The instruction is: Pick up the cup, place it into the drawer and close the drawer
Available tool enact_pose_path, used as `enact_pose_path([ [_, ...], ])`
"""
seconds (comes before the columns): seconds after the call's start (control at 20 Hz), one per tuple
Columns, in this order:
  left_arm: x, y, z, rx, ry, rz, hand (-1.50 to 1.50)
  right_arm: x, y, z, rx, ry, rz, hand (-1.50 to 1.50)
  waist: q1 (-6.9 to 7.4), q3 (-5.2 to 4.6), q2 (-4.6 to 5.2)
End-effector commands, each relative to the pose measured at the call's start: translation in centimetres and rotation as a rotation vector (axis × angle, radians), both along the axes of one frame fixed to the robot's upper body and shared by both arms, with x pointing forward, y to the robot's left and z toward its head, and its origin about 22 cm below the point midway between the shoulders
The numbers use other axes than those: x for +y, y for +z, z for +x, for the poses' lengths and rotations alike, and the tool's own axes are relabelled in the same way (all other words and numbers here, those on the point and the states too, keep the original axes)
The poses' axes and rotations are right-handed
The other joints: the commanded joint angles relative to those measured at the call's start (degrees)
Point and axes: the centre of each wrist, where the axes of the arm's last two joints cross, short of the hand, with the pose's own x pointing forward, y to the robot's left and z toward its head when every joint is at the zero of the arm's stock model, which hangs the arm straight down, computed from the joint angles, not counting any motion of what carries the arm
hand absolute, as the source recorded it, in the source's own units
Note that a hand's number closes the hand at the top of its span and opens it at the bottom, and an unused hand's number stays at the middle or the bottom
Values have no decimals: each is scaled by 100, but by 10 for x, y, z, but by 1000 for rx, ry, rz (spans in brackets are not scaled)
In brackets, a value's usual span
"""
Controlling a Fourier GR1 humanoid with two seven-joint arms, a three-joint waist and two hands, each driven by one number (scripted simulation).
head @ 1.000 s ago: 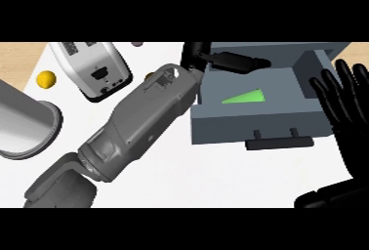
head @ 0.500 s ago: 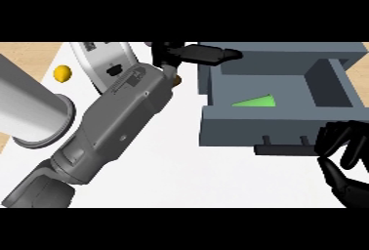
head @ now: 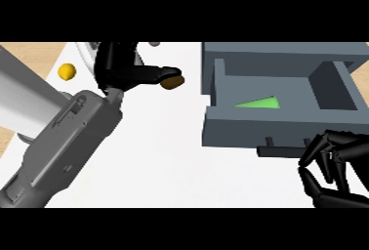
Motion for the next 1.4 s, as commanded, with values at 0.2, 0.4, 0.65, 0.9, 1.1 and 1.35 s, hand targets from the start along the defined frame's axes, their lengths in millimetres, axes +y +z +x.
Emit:
enact_pose_path([
  [0.2, 68, -30, -56, 38, 7, -40, -150, 9, -36, 21, 15, -42, -147, 150, -44, 4, 44],
  [0.4, 80, -43, -69, 50, -6, -32, -150, 17, -26, 25, -83, 21, -444, 150, 45, 1, 51],
  [0.65, 129, -59, -90, 47, 17, -28, -150, 22, -66, 44, -86, -4, -598, 150, -2, 2, 77],
  [0.9, 132, -62, -110, 37, 32, -13, -150, 42, -91, 82, -102, -8, -622, 150, -83, 4, 65],
  [1.1, 172, -58, -120, 35, 20, -28, -150, 62, -125, 87, -53, -6, -681, -150, -83, 2, 68],
  [1.35, 190, -75, -124, 35, 30, -40, -150, 36, -155, 111, -22, 8, -769, -150, -85, 3, 81],
])
